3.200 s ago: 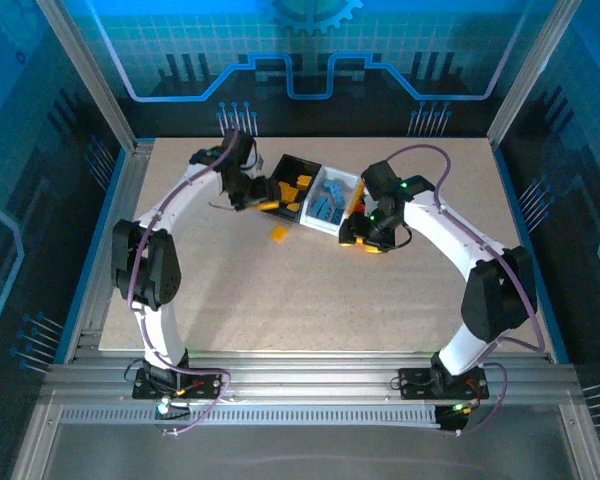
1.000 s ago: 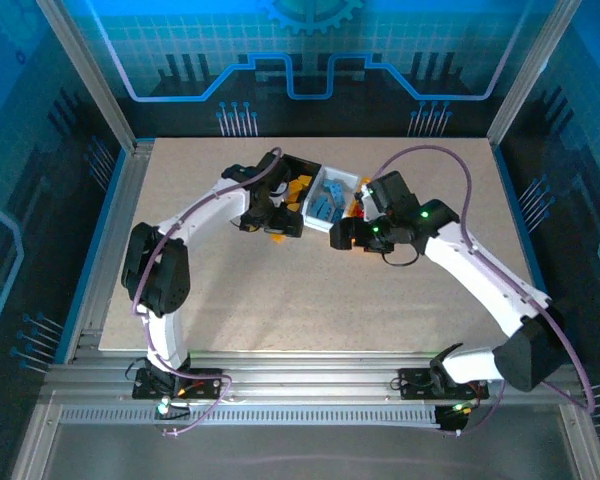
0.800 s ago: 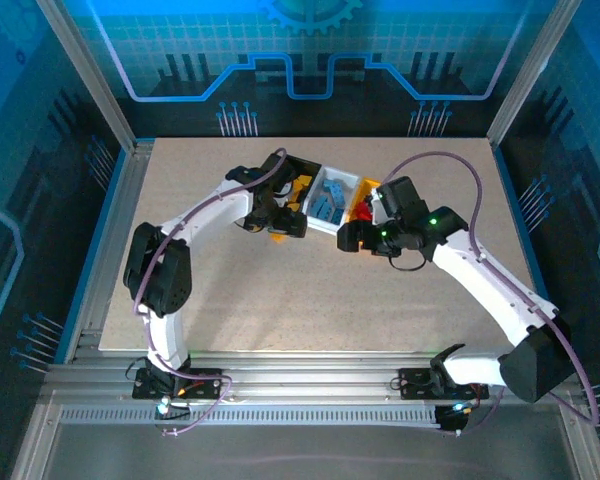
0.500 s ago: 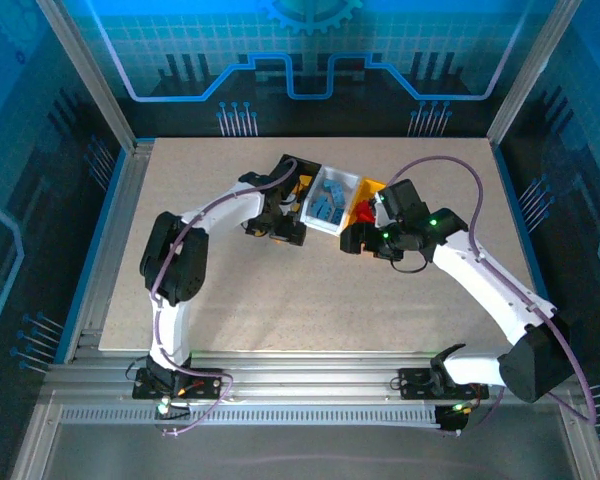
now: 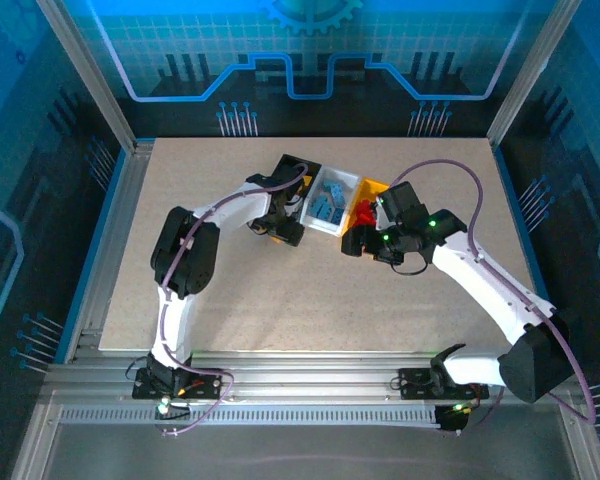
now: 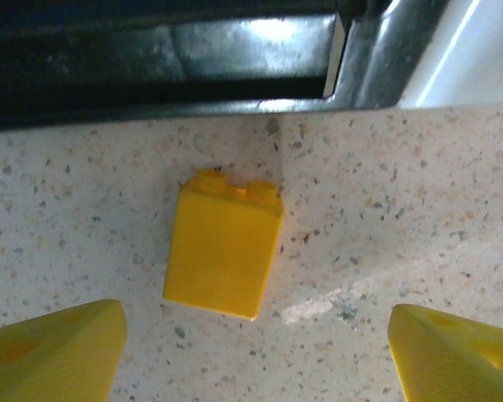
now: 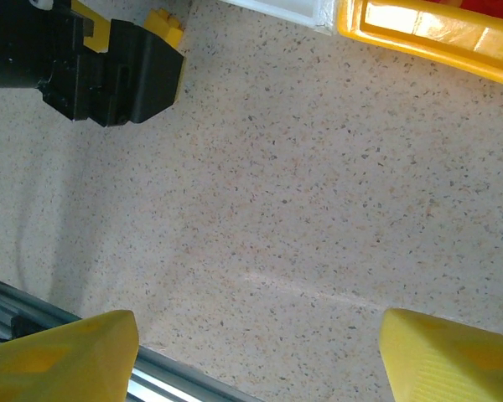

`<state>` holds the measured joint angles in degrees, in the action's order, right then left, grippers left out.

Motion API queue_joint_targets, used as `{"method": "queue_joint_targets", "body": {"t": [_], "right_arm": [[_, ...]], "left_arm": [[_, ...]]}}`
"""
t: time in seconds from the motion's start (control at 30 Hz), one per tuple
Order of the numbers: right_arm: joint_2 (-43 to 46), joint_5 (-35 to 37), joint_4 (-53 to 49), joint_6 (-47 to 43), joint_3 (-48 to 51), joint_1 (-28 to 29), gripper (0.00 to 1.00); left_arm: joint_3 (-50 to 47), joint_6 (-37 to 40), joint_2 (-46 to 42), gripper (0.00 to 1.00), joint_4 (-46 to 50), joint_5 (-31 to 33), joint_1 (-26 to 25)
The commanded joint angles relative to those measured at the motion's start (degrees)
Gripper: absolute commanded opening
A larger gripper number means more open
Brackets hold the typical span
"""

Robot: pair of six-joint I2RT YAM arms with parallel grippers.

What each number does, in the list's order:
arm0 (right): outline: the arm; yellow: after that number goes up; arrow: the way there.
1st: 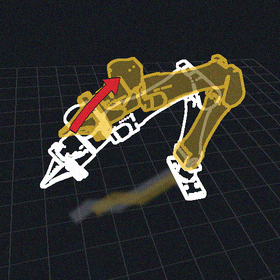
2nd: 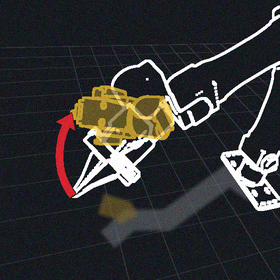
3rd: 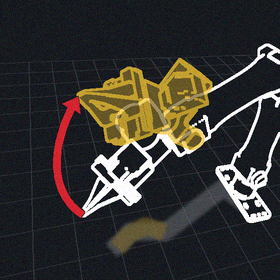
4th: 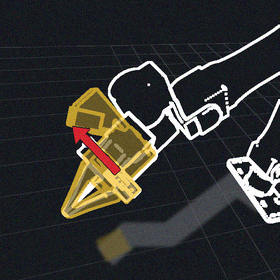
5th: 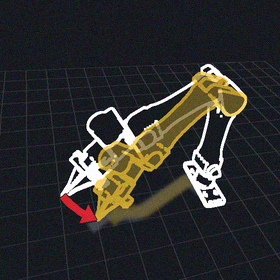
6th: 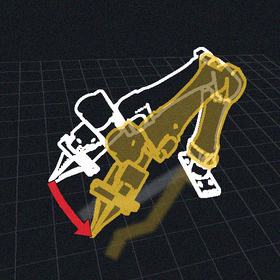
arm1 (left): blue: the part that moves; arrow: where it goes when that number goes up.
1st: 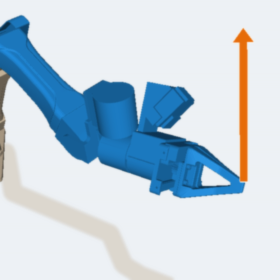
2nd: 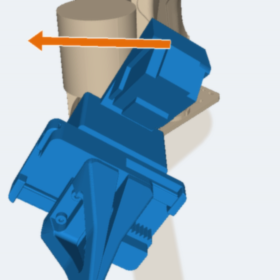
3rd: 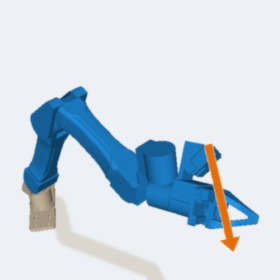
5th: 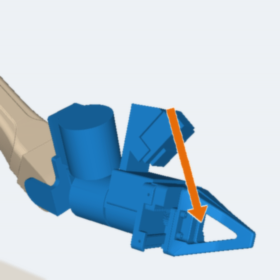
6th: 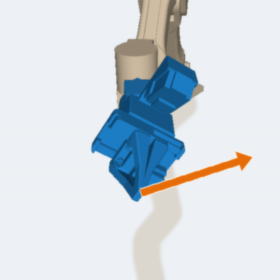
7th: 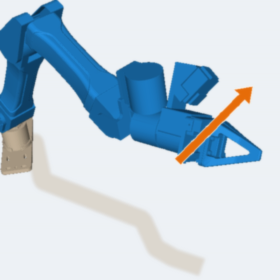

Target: Sort the legos into containers by color

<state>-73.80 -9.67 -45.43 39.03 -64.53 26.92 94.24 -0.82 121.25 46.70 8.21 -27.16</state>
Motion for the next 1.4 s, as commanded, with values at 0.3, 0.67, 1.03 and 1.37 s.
{"method": "queue_joint_targets", "body": {"t": [0.3,0.67,1.03,1.37], "right_arm": [[0.8,-0.6,-0.8,2.0,0.4,-0.5,0.76],[0.7,-0.5,-1.4,2.3,0.0,0.0,0.76],[0.8,-0.4,-1.6,2.7,-0.1,0.4,0.75],[0.6,-0.3,-0.8,3.7,0.5,0.8,0.75]], "left_arm": [[2.4,2.2,1.4,0.77,-0.6,1.0,0.7],[3.1,1.7,3.8,0.74,-0.3,1.0,1.6],[4.8,1.5,6.0,0.66,0.5,0.8,2.1],[3.5,0.0,6.2,0.44,0.7,-0.1,2.1]]}}
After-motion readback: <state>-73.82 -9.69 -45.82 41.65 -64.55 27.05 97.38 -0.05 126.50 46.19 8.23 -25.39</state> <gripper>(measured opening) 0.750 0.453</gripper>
